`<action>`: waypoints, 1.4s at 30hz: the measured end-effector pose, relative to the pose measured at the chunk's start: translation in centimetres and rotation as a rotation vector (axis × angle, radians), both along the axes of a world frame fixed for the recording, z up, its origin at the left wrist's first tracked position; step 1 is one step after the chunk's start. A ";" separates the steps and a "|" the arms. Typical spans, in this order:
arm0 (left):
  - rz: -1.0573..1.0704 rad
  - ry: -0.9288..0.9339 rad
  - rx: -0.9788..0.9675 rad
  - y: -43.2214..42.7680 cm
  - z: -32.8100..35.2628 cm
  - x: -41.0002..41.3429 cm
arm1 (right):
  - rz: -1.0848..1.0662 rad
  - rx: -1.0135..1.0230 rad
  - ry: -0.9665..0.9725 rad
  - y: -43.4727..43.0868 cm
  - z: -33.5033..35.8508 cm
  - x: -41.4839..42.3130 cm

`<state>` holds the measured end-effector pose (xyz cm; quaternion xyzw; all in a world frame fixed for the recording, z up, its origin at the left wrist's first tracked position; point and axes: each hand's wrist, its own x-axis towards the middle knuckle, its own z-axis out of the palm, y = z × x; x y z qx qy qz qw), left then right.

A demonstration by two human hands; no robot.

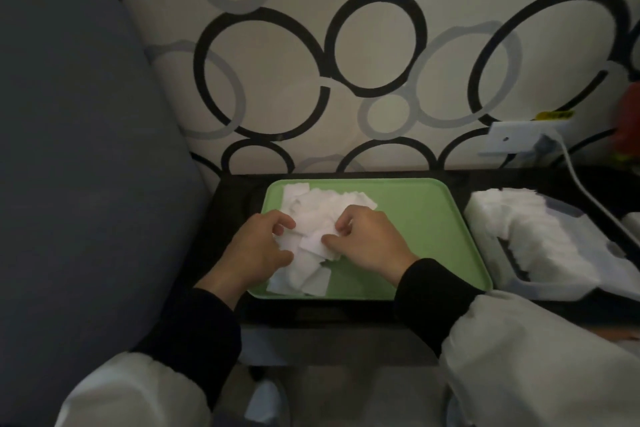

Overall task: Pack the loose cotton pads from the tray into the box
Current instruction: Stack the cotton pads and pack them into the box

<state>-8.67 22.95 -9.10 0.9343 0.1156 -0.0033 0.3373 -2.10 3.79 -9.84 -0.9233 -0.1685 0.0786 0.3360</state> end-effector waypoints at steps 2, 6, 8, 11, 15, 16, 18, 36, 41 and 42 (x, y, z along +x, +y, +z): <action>-0.019 0.026 -0.030 0.3 -0.4 -0.1 | -0.015 -0.073 0.022 0.6 -0.1 -0.1; -0.025 0.016 -0.088 0.4 -0.8 -0.2 | -0.013 0.022 0.137 1.1 -0.2 0.1; -0.018 0.011 -0.092 0.4 -0.9 -0.1 | -0.010 0.103 0.168 1.1 -0.1 0.2; 0.012 -0.010 -0.129 0.4 -1.0 -0.2 | -0.018 0.264 0.271 0.9 0.3 0.3; 0.039 -0.006 -0.155 0.6 -1.0 -0.1 | -0.051 0.441 0.366 -0.4 1.0 0.8; 0.044 -0.009 -0.156 0.6 -0.9 -0.1 | -0.048 0.462 0.378 -0.9 1.1 1.0; 0.063 -0.011 -0.171 0.7 -0.8 0.0 | -0.045 0.466 0.380 -1.8 1.1 1.3; 0.117 -0.172 -0.739 -1.7 1.0 0.6 | 0.165 0.754 0.491 -4.0 3.2 0.6; 0.080 -0.154 -0.704 -3.0 1.4 0.7 | 0.188 0.777 0.493 -4.1 3.5 0.5; 0.074 -0.146 -0.705 -3.2 1.5 0.7 | 0.182 0.757 0.489 -4.2 3.5 0.6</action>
